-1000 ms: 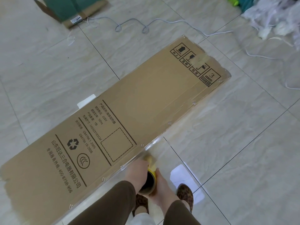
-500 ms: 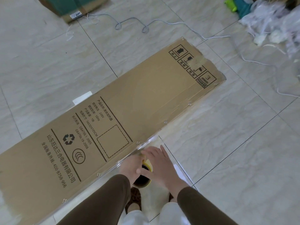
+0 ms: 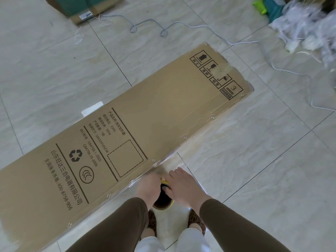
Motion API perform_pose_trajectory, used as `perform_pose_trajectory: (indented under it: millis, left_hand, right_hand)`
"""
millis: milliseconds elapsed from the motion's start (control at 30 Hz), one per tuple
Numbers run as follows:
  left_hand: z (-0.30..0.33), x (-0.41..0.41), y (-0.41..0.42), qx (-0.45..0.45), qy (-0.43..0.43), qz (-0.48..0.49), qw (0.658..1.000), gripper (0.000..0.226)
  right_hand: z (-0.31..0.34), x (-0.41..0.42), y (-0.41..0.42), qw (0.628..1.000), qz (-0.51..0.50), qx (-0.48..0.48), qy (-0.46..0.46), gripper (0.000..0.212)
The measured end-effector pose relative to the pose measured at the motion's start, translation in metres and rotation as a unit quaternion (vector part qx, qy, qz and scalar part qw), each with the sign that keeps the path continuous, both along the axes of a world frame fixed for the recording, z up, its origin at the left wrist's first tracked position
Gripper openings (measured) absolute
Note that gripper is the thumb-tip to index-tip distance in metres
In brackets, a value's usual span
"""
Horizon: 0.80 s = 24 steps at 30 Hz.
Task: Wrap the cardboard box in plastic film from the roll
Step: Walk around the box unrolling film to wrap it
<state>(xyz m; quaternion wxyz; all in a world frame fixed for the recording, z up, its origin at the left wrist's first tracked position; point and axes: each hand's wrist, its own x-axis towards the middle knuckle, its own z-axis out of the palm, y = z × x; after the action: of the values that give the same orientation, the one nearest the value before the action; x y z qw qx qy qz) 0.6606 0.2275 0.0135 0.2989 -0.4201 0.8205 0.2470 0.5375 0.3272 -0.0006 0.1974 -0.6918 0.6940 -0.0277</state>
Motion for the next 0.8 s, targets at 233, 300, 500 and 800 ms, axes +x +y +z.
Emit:
perform_pose_trajectory:
  millis: [233,300,500,800]
  left_hand:
    - [-0.004,0.002,-0.002,-0.006,0.011,0.008,1.0,0.032]
    - [-0.004,0.002,0.0,-0.006,0.008,0.016,1.0,0.032]
    - [-0.004,-0.002,0.005,-0.015,0.006,0.012,1.0,0.029]
    - [-0.005,-0.001,0.011,0.006,-0.003,0.036,0.999,0.03]
  right_hand:
    - [0.001,0.0,-0.009,0.999,-0.02,-0.046,0.014,0.029]
    - [0.004,-0.002,-0.009,0.999,-0.012,-0.043,0.017,0.031]
    - [0.007,-0.003,0.0,0.997,-0.067,-0.007,-0.026,0.049]
    - [0.013,0.002,0.017,0.977,-0.186,0.042,-0.097,0.06]
